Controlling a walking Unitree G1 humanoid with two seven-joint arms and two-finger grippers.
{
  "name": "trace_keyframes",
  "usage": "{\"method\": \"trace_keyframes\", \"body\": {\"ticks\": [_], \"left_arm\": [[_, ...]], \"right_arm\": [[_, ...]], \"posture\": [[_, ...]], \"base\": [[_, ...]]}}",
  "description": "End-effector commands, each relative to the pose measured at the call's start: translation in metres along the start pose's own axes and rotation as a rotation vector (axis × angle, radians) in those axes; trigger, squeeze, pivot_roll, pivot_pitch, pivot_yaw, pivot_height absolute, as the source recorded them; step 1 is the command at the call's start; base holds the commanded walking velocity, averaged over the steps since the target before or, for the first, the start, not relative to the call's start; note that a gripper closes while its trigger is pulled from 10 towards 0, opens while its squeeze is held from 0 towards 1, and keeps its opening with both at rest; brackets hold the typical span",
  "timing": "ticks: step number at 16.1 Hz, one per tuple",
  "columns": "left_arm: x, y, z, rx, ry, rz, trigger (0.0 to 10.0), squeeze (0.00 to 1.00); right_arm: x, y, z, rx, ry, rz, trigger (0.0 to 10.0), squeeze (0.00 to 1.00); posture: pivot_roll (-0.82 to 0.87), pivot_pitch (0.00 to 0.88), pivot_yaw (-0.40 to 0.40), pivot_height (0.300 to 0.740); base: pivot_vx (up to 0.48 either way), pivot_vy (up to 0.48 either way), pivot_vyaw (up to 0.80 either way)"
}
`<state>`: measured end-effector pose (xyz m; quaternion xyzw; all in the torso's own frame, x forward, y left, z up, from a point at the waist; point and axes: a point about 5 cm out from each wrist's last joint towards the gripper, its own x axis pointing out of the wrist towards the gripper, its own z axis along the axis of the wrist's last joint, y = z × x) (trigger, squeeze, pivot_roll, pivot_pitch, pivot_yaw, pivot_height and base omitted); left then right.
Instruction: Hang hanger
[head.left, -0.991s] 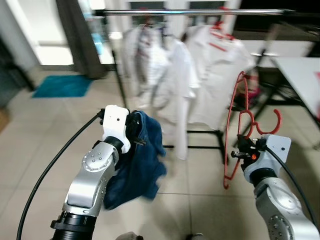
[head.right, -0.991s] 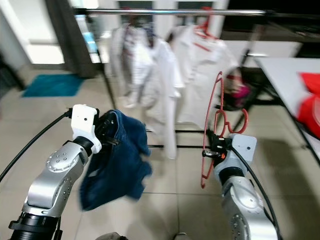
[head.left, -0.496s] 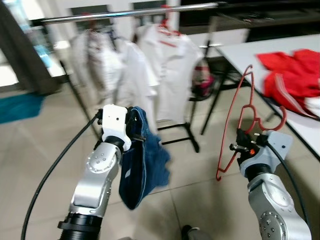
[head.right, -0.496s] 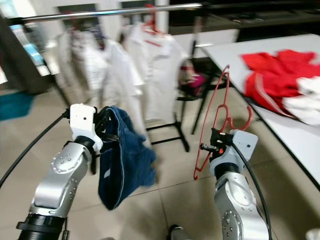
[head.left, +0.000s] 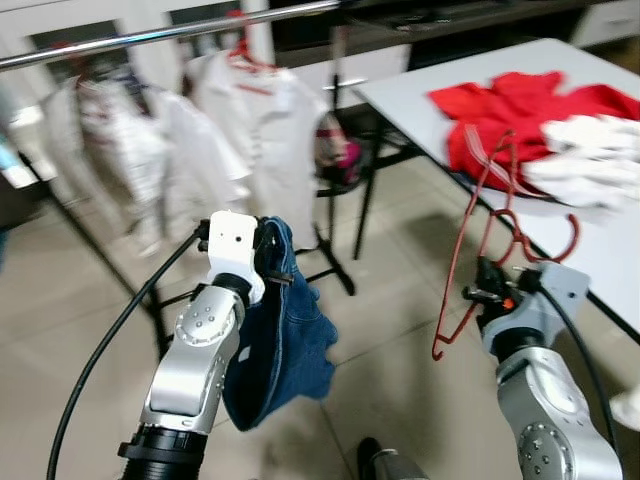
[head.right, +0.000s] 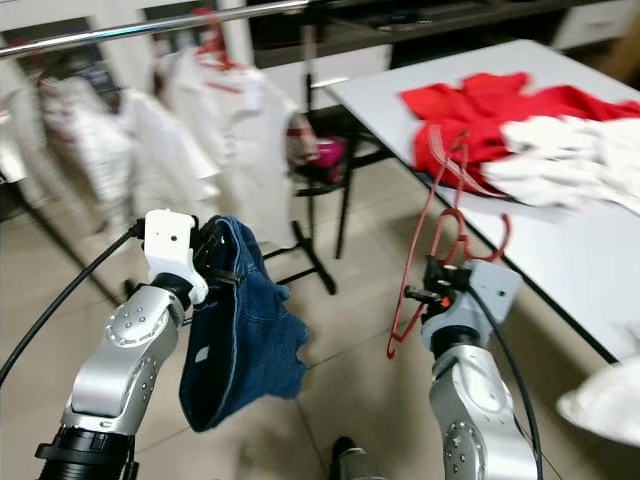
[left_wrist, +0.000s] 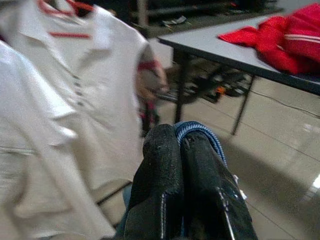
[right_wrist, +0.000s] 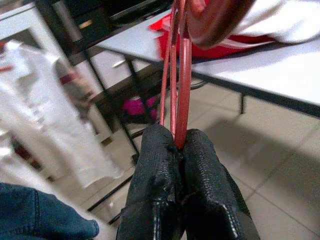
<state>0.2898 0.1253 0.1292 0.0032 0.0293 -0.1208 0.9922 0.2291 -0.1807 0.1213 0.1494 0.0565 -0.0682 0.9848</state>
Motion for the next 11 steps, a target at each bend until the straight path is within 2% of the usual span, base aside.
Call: {"method": "trace_keyframes", "body": {"ticks": [1, 4, 11], "left_arm": [[0.0004, 0.0014, 0.0073, -0.016, -0.014, 0.002, 10.0, 0.0], [0.0008, -0.0009, 0.0086, -0.047, 0.008, -0.033, 10.0, 0.0], [0.0006, -0.0005, 0.008, -0.036, 0.042, -0.044, 10.0, 0.0]], "right_arm": [[-0.0004, 0.0023, 0.009, 0.009, -0.04, 0.0, 10.0, 0.0], [0.0002, 0.0024, 0.0066, -0.02, -0.013, -0.009, 10.0, 0.0], [0.0032, 0.0028, 0.004, -0.01, 0.012, -0.001, 10.0, 0.0]], "posture": [[0.04, 0.0, 0.062, 0.74], [0.04, 0.0, 0.062, 0.74], [0.04, 0.0, 0.061, 0.74]], "base": [[0.0, 0.0, -0.8], [0.0, 0.0, -0.8], [0.0, 0.0, -0.8]]}}
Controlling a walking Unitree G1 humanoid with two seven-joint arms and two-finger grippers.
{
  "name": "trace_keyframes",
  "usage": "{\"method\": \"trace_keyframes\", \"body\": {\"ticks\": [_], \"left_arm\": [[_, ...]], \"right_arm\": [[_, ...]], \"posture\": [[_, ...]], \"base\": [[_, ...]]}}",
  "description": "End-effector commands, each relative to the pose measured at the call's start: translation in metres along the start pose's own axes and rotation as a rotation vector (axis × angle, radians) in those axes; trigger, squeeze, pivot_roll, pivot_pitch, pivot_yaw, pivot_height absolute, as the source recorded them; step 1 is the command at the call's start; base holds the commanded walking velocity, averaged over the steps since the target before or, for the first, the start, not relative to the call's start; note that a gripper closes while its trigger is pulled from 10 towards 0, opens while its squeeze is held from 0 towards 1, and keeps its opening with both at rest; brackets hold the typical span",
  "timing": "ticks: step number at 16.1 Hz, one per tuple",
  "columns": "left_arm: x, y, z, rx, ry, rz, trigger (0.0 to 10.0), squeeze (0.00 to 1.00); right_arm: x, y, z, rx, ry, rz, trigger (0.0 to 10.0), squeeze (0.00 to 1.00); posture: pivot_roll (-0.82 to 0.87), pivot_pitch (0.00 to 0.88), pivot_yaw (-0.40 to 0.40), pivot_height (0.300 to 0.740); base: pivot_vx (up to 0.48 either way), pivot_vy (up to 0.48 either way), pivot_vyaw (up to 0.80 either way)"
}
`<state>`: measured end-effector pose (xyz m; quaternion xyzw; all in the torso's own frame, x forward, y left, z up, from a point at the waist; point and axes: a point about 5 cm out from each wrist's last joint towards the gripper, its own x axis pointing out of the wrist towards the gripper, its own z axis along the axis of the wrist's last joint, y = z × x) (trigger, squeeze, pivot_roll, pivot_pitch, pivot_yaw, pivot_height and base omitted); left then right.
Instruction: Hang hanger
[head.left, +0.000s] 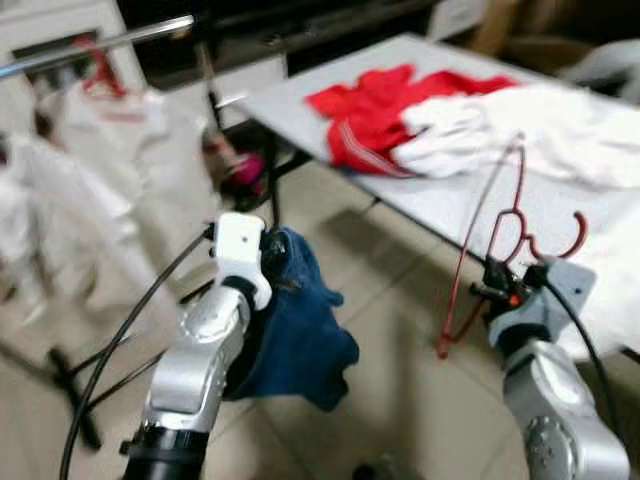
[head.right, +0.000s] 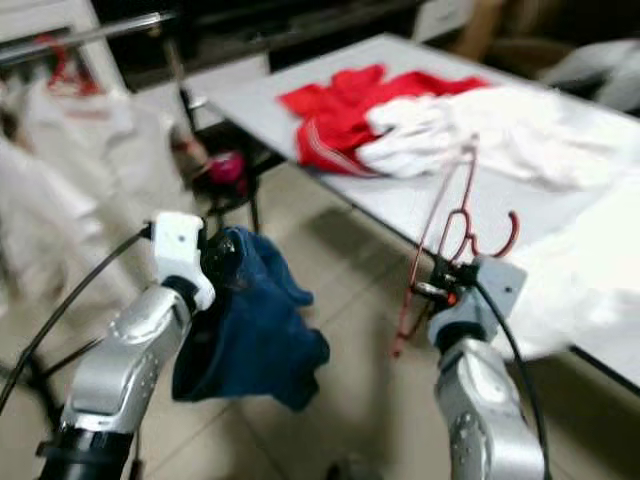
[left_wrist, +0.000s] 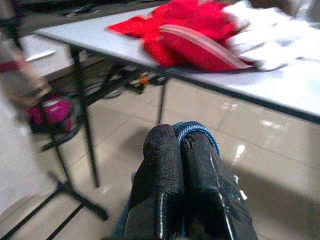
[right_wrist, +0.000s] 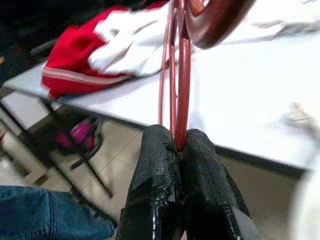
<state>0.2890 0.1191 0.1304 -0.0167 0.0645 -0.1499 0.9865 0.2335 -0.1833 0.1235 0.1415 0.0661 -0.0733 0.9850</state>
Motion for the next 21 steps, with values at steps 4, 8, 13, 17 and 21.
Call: {"method": "trace_keyframes", "body": {"ticks": [4, 8, 13, 17, 21], "left_arm": [[-0.0017, 0.002, 0.0067, -0.006, 0.006, -0.033, 10.0, 0.0], [-0.004, -0.002, 0.0091, 0.0, 0.001, -0.133, 10.0, 0.0], [-0.0031, -0.0012, 0.0103, -0.019, 0.016, -0.155, 10.0, 0.0], [-0.0025, -0.002, 0.0095, -0.009, 0.02, -0.155, 10.0, 0.0], [-0.0012, 0.0001, 0.0096, -0.003, 0.026, -0.153, 10.0, 0.0]], "right_arm": [[-0.0008, -0.0002, -0.0009, -0.099, 0.003, -0.028, 10.0, 0.0], [-0.0032, -0.0013, -0.0045, -0.048, 0.046, -0.011, 10.0, 0.0], [-0.0041, -0.0031, -0.0052, -0.087, 0.056, -0.04, 10.0, 0.0], [-0.0057, -0.0052, -0.005, -0.077, 0.053, -0.044, 10.0, 0.0], [-0.0056, -0.0031, -0.0032, -0.051, 0.045, -0.043, 10.0, 0.0]], "posture": [[0.04, 0.0, 0.06, 0.74], [0.04, 0.0, 0.062, 0.74], [0.04, 0.0, 0.062, 0.74], [0.03, 0.0, 0.063, 0.74], [0.03, 0.0, 0.069, 0.74]], "base": [[0.0, 0.0, -0.65], [0.0, 0.0, 0.0], [0.0, 0.12, 0.0], [0.0, 0.305, -0.11], [0.0, 0.305, -0.8]]}}
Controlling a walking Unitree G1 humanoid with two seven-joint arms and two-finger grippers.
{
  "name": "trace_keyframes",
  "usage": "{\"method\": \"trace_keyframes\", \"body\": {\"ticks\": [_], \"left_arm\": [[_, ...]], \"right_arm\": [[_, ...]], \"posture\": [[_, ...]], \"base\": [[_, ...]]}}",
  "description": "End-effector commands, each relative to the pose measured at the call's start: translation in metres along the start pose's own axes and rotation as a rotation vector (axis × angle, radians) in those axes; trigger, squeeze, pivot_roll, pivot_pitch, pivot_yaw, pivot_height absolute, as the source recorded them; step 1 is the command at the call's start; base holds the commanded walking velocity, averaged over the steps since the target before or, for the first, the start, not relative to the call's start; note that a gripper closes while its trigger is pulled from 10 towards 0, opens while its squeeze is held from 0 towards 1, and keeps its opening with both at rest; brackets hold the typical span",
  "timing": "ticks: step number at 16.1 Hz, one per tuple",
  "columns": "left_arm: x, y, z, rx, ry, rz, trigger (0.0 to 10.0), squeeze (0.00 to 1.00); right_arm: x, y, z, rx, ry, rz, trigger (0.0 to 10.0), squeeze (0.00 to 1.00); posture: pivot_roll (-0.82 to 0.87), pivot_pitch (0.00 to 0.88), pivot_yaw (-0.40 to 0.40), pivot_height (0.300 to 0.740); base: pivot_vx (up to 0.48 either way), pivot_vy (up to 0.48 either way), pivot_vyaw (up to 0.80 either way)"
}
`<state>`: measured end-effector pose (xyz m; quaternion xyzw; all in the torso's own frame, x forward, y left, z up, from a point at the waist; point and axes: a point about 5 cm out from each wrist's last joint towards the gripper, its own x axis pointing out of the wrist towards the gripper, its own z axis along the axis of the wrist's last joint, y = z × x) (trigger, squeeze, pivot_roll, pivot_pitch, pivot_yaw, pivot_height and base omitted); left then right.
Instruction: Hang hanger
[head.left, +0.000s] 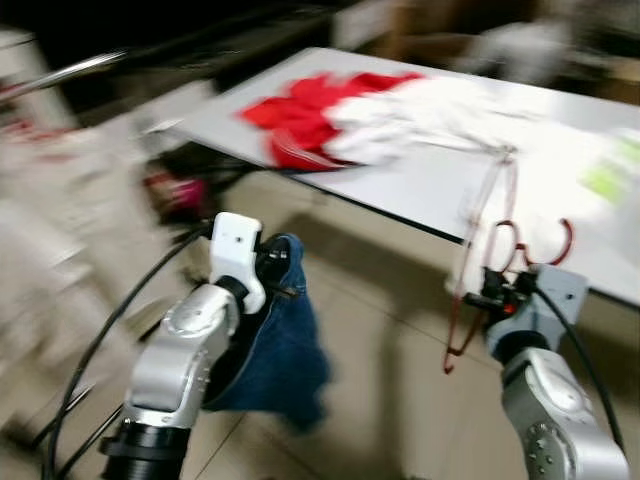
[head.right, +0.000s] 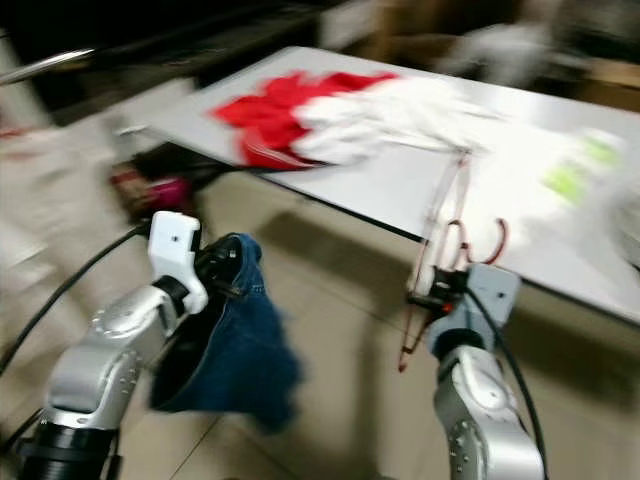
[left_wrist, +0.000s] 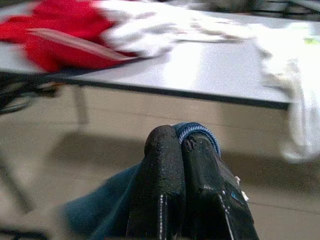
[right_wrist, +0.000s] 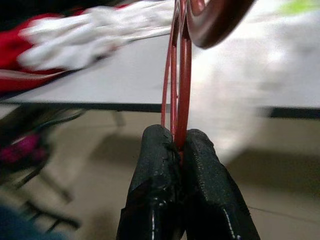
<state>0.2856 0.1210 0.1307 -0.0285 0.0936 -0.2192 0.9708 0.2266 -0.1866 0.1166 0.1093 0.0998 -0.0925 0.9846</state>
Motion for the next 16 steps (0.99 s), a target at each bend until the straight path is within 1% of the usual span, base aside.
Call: {"method": "trace_keyframes", "body": {"ticks": [1, 4, 6, 8, 11, 12, 15, 16], "left_arm": [[0.0027, 0.0, 0.0106, 0.025, -0.032, -0.01, 10.0, 0.0], [0.0034, 0.0008, 0.0119, 0.026, -0.036, -0.009, 10.0, 0.0], [0.003, 0.0017, 0.0122, 0.027, -0.037, -0.006, 10.0, 0.0], [0.0032, 0.0029, 0.0131, 0.027, -0.042, 0.005, 10.0, 0.0], [0.0024, 0.004, 0.0136, 0.035, -0.046, 0.01, 10.0, 0.0], [0.0022, 0.0039, 0.0134, 0.036, -0.047, 0.012, 10.0, 0.0], [0.0008, 0.0028, 0.012, 0.036, -0.046, 0.014, 10.0, 0.0], [0.0005, 0.0024, 0.0115, 0.036, -0.045, 0.014, 10.0, 0.0]], "right_arm": [[-0.0007, 0.003, 0.0035, 0.015, -0.013, 0.006, 10.0, 0.0], [-0.0012, 0.0028, 0.004, 0.02, -0.017, 0.004, 10.0, 0.0], [-0.0016, 0.0038, 0.0042, 0.022, -0.016, 0.007, 10.0, 0.0], [-0.0013, 0.0035, 0.004, 0.006, -0.017, 0.006, 10.0, 0.0], [-0.0007, 0.0052, 0.0036, -0.094, -0.024, 0.009, 10.0, 0.0], [-0.0009, 0.0048, 0.0021, -0.098, -0.014, 0.013, 10.0, 0.0], [-0.0026, 0.0061, 0.0012, -0.062, -0.006, 0.036, 10.0, 0.0], [-0.0027, 0.0062, 0.0017, -0.065, -0.009, 0.03, 10.0, 0.0]], "posture": [[0.03, 0.0, 0.07, 0.74], [0.03, 0.0, 0.072, 0.74], [0.03, 0.0, 0.071, 0.74], [0.03, 0.0, 0.068, 0.74], [0.04, 0.0, 0.068, 0.74], [0.04, 0.0, 0.064, 0.74], [0.03, 0.0, 0.053, 0.74], [0.03, 0.0, 0.052, 0.74]], "base": [[0.0, 0.304, -0.8], [0.0, 0.306, -0.79], [0.0, 0.319, 0.0], [0.0, 0.319, 0.0], [0.0, 0.319, 0.0], [0.0, 0.319, 0.0], [0.0, 0.317, 0.0], [0.0, 0.322, 0.0]]}}
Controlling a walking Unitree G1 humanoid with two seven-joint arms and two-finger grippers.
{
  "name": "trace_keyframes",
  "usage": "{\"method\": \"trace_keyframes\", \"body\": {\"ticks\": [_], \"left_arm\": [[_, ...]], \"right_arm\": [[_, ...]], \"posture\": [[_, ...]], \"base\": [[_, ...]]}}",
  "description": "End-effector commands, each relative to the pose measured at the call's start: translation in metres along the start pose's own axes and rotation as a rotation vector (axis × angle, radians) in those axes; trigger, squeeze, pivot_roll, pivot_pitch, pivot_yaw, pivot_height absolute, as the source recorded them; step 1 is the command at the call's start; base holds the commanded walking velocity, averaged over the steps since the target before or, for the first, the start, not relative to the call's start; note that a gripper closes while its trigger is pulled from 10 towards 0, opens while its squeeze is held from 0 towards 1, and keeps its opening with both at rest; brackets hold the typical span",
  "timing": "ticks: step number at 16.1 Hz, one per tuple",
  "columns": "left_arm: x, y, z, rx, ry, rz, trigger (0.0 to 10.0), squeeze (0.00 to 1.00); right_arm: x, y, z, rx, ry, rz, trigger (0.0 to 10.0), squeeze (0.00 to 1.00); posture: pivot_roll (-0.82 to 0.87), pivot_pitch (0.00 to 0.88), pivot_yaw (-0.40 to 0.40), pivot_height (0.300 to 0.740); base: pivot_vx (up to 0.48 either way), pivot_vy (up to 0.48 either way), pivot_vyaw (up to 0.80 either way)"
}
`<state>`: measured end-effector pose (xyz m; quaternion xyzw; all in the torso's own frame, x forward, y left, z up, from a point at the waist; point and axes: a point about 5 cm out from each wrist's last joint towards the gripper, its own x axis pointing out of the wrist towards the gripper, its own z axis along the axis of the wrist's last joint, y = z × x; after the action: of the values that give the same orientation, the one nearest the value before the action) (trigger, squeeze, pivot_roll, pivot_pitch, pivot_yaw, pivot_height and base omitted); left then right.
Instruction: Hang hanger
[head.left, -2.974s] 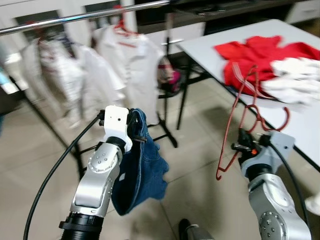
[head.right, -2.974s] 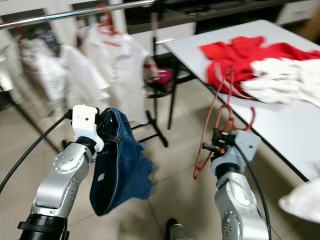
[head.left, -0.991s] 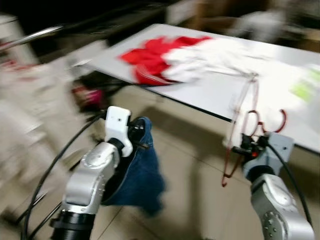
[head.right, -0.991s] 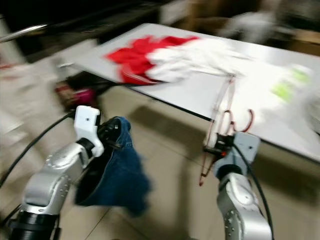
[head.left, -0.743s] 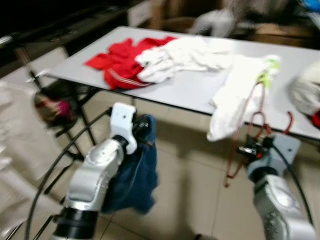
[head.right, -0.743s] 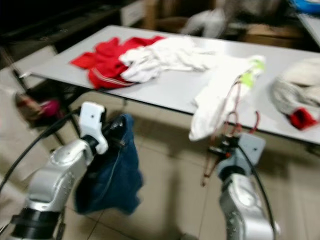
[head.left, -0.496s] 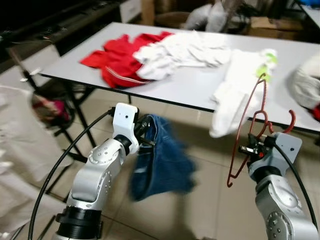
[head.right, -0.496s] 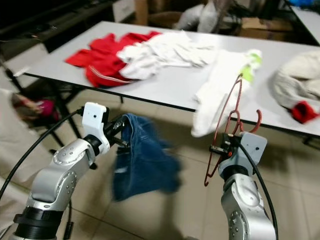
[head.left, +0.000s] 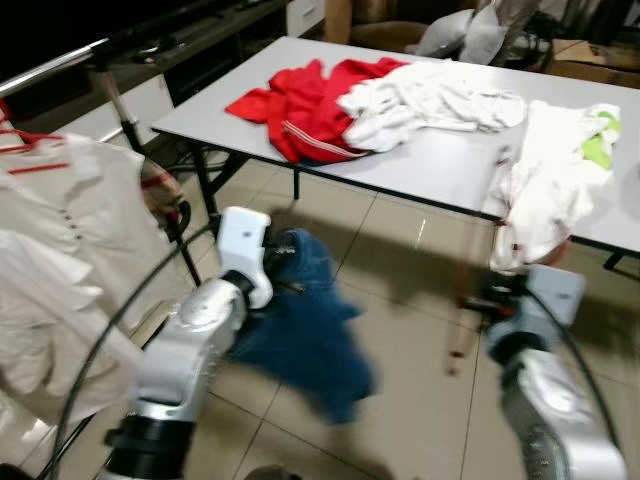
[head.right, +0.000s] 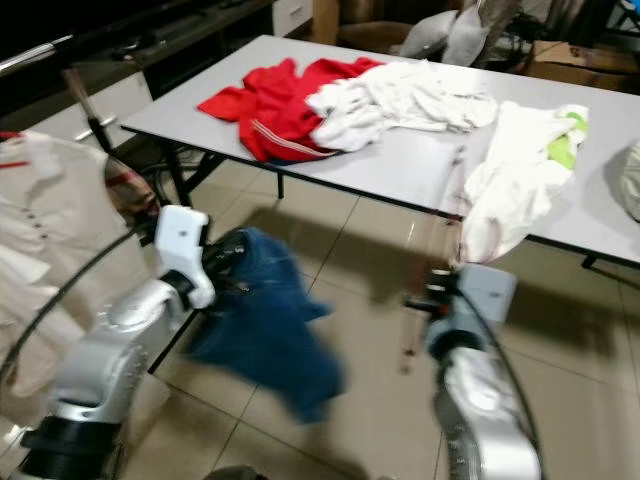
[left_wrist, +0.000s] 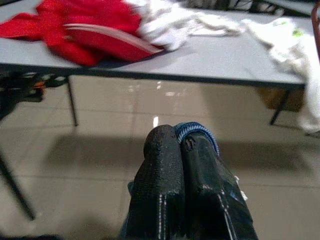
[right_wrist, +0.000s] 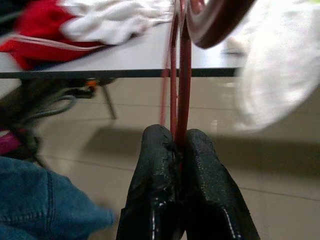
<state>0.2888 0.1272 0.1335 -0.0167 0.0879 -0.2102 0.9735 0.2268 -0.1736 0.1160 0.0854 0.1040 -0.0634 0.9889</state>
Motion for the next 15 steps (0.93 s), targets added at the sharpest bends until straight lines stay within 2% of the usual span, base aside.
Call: {"method": "trace_keyframes", "body": {"ticks": [1, 5, 6, 10, 15], "left_arm": [[0.0006, -0.0041, 0.0079, 0.013, -0.038, -0.006, 10.0, 0.0], [0.0009, -0.0052, 0.0082, 0.026, -0.042, -0.021, 10.0, 0.0], [0.0003, -0.0078, 0.0099, -0.011, -0.047, -0.032, 10.0, 0.0], [0.0021, -0.0098, 0.0132, 0.034, -0.072, -0.03, 10.0, 0.0], [0.0021, -0.0051, 0.0142, 0.015, -0.079, -0.011, 10.0, 0.0]], "right_arm": [[-0.001, -0.007, 0.0048, -0.006, -0.018, -0.031, 10.0, 0.0], [-0.0004, -0.0069, 0.0034, 0.011, -0.006, -0.02, 10.0, 0.0], [-0.0005, -0.0051, 0.0038, 0.014, -0.009, -0.01, 10.0, 0.0], [0.0009, -0.0022, 0.005, 0.009, -0.012, 0.011, 10.0, 0.0], [0.0027, -0.0007, 0.0048, 0.003, -0.008, 0.023, 10.0, 0.0]], "posture": [[0.04, 0.0, 0.05, 0.74], [0.04, 0.0, 0.051, 0.74], [0.04, 0.0, 0.052, 0.74], [0.04, 0.0, 0.05, 0.74], [0.04, 0.0, 0.049, 0.74]], "base": [[0.0, 0.319, 0.0], [0.0, 0.32, 0.0], [0.0, 0.0, 0.0], [0.0, 0.0, 0.0], [0.058, 0.0, 0.0]]}}
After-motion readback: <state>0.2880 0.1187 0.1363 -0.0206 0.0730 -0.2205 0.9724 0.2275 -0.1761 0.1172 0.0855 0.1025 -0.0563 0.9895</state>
